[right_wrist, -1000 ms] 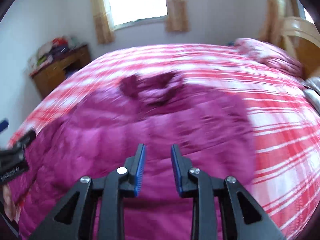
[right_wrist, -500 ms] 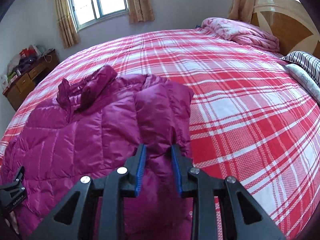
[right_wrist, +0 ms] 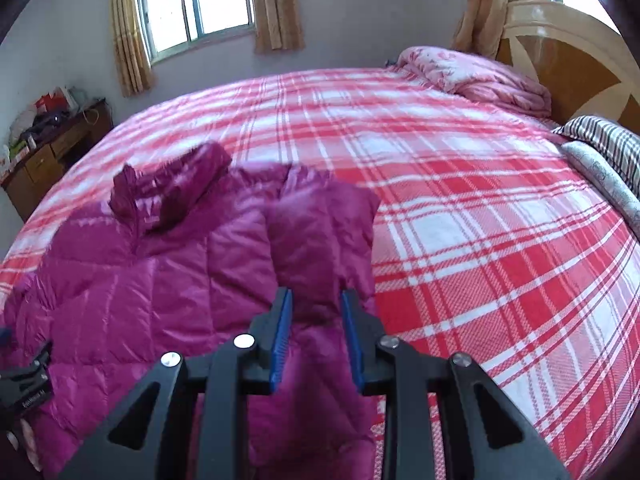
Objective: Fold large clothes
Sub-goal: 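Lower the sleeve onto the jacket front and open the right tool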
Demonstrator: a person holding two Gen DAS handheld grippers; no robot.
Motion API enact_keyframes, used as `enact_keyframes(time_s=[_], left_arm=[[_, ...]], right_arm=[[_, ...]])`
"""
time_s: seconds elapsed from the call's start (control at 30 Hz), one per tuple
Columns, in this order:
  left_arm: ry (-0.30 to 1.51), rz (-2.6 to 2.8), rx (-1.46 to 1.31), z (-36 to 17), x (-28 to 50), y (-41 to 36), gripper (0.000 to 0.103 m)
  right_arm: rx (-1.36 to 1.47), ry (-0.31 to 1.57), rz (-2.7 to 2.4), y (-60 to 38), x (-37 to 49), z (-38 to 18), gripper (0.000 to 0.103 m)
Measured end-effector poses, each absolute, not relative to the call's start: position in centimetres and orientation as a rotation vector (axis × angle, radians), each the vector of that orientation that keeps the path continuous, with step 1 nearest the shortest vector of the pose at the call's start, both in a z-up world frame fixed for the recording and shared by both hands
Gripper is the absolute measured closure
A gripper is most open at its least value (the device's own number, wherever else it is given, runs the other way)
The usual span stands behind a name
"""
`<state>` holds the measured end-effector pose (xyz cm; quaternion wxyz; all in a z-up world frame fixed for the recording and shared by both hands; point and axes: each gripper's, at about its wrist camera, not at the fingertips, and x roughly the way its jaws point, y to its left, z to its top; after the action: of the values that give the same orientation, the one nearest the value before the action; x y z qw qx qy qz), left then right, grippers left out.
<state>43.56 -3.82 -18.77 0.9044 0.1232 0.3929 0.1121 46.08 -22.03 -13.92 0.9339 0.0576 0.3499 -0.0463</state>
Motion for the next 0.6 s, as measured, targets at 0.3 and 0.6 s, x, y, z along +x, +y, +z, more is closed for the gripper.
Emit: enact_keyframes(time_s=[0.3,0.6], left_arm=[[0.808,0.229,0.24,-18.8,43.4,-3.6,0.001],[0.811,0.22,0.219,-18.8,43.2,-3.2,0.001]], right_arm=[[0.097,0.879,-0.075,-21.5,50.6,-18.5,0.074],[0.11,0.807,-0.021,-19.7,45.2,-13.1,0.04]])
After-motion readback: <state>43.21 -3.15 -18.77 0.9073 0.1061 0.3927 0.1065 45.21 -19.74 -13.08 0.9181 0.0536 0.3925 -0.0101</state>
